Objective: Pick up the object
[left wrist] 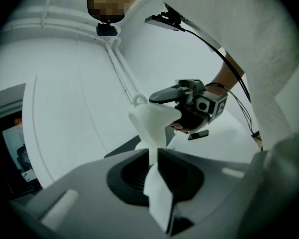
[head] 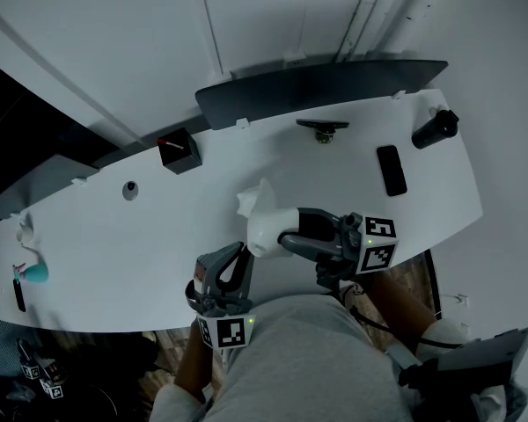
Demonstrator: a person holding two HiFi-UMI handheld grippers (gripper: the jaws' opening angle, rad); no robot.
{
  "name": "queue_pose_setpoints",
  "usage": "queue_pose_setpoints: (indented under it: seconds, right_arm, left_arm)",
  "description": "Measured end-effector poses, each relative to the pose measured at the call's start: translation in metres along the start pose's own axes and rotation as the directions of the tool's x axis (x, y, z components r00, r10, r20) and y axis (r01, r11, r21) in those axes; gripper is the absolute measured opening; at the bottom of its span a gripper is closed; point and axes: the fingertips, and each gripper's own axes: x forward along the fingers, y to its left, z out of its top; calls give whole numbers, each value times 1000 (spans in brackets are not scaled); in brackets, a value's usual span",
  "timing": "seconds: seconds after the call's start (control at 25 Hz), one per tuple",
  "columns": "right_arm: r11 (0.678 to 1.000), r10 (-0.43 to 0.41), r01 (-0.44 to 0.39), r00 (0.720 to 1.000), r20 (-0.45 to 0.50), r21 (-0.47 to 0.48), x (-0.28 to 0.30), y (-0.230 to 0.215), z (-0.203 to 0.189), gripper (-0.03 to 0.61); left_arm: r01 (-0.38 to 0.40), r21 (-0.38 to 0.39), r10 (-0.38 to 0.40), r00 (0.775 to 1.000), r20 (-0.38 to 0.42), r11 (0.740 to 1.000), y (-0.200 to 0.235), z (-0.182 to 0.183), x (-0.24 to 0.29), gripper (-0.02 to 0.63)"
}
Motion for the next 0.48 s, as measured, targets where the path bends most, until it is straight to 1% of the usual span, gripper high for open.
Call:
queue_pose_setpoints:
  seconds: [0.04, 0.08, 0.12, 0.16, 0.2, 0.24, 0.28, 0.32, 0.36, 0.4, 0.44, 0.48]
  right_arm:
    - [1000, -14, 14, 1000, 0, -20, -3, -3, 4, 189]
    - [999, -25, 25, 1000, -3, -38, -5, -4, 6, 188]
    - [998, -33, 33, 999, -7, -53, -5, -5, 7, 187]
    - [998, -36, 35, 999, -9, -61, -5, -5, 8, 187]
    - [998, -33, 32, 999, -10, -62, -5, -4, 8, 186]
    - [998, -25, 24, 1000, -10, -61, -4, -2, 7, 186]
    - [998, -12, 11, 1000, -7, -60, -4, 1, 6, 186]
    - [998, 7, -7, 1000, 0, -56, -3, 4, 5, 186]
    - [998, 31, -30, 999, 12, -49, -3, 8, 5, 186]
    - [998, 57, -56, 998, 30, -40, -3, 13, 7, 186]
    - [996, 83, -81, 995, 48, -34, -3, 18, 9, 184]
    - [994, 105, -103, 992, 64, -33, -3, 23, 11, 184]
  left_arm:
    - [5, -16, -5, 1000, -13, 1000, 3, -4, -1, 6]
    - [15, -49, -16, 1000, -26, 999, 6, -8, -1, 2]
    - [22, -104, -26, 999, -36, 994, 9, -13, -3, 2]
    - [18, -187, -26, 999, -41, 982, 14, -19, -4, 0]
    - [2, -309, -18, 999, -48, 951, 19, -26, -6, 0]
    - [-12, -453, -15, 998, -57, 891, 22, -34, -8, 0]
    - [-3, -582, -32, 998, -51, 813, 23, -40, -9, 0]
    - [36, -686, -67, 998, -19, 727, 21, -43, -8, 0]
    - [93, -771, -102, 994, 37, 629, 19, -43, -7, 0]
    - [151, -838, -123, 987, 101, 524, 17, -40, -6, 0]
    - [200, -883, -128, 979, 160, 425, 17, -36, -5, 0]
    - [237, -906, -126, 971, 205, 350, 16, -33, -5, 1]
